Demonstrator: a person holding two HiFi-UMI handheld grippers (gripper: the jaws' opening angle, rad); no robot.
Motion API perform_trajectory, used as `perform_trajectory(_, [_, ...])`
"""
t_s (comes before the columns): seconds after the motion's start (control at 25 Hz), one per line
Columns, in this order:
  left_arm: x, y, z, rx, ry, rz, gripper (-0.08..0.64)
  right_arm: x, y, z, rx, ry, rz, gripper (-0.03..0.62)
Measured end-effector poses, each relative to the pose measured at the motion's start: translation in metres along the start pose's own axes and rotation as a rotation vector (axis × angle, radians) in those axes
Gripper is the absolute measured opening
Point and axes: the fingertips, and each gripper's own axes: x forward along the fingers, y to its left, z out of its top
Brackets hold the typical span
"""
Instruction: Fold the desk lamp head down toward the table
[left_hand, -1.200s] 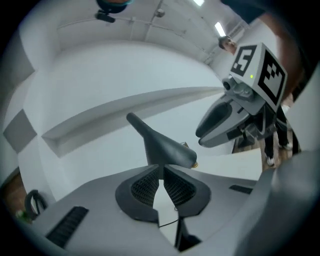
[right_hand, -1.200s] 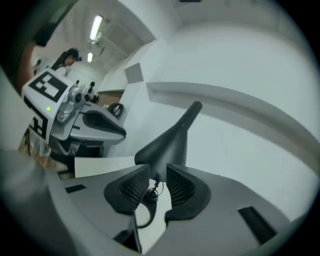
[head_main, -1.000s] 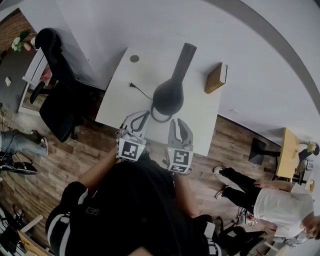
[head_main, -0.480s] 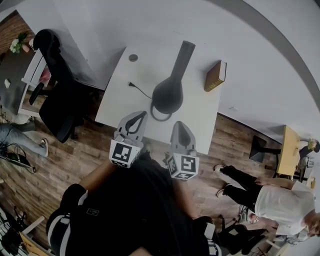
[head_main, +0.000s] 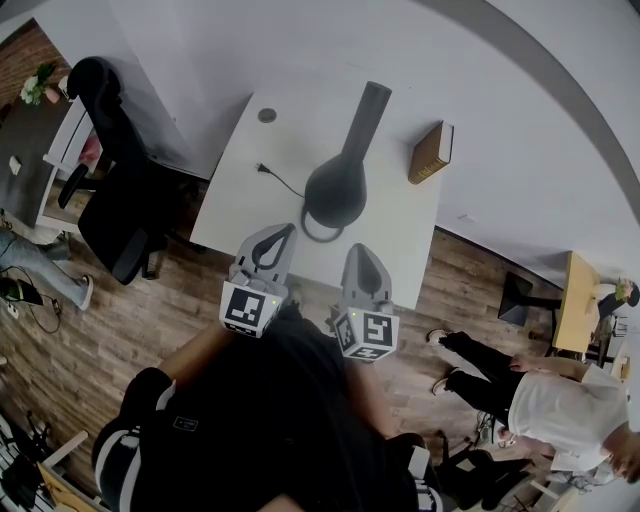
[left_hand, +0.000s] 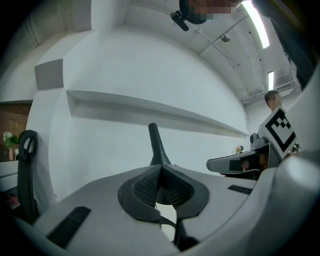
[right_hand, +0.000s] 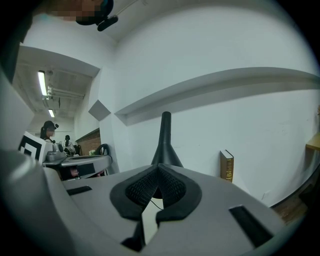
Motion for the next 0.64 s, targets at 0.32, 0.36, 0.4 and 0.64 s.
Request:
perform_trajectory(0.32, [-0.0003,-0.0014,0.0008,0.000,-0.006,0.006,0.026,-0.0002,-0.0004,-0.0018,-0.003,0.000,0.004,0.014])
perform_trajectory(0.36, [-0.0003,-0.0020,0.0011,-0.001,-0.007,0.006,0.025,-0.0004,-0.0006,-0.0019,-0.004,0.000,0.004,0.014])
perform_trajectory(0.4, [-0.0004,-0.0026,0.0012,-0.002,-0.009,0.006,0.026,-0.0007,-0.0008,-0.0020,-0.005,0.001,0.004,0.014])
perform_trajectory(0.64, [0.0007,-0.0044,0.0011,-0.011,-0.007,0.006,0.026,-0.0010,-0.0021,-0.0026,-0.006,0.002,0.006,0.014])
